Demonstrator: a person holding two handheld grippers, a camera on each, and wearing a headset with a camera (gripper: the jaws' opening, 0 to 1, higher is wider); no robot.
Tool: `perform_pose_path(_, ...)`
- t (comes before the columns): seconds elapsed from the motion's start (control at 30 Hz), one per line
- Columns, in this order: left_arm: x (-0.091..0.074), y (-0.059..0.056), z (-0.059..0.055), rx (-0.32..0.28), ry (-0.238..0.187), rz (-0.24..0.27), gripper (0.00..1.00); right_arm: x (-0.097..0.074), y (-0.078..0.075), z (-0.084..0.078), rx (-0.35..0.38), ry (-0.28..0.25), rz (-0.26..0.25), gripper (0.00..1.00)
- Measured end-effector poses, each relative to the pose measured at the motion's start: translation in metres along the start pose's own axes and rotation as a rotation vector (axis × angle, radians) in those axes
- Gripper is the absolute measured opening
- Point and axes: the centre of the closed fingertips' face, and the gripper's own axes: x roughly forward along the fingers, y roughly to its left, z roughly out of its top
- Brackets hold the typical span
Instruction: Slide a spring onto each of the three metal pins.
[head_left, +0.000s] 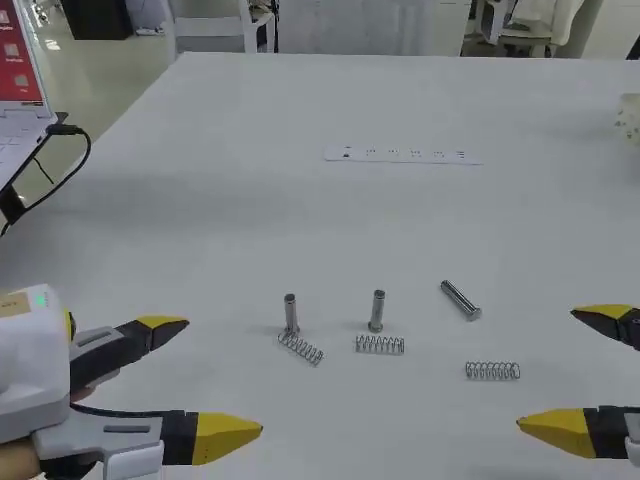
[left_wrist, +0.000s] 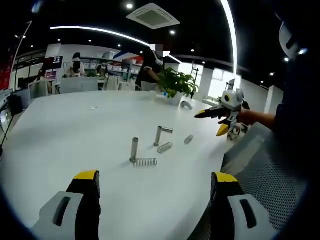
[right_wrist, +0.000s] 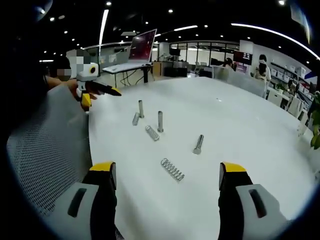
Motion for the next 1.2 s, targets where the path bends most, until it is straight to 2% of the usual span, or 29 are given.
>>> perform_pose_path(0.43, -0.001, 0.0, 0.001, 0.0, -0.005, -0.002, 0.88, 0.0, 0.0, -0.001, -0.001, 0.013, -0.006, 0.85)
perform_pose_path(0.7, 0.0, -0.001, 0.001, -0.002, -0.003, -0.004, 0.88, 0.003, -0.006, 0.0, 0.003, 0.019, -0.01, 0.84)
perform_pose_path(1.2, -0.002, 0.002, 0.003, -0.004, -0.015, 0.011, 0.88, 0.017, -0.024, 0.02, -0.033, 0.024, -0.005, 0.81)
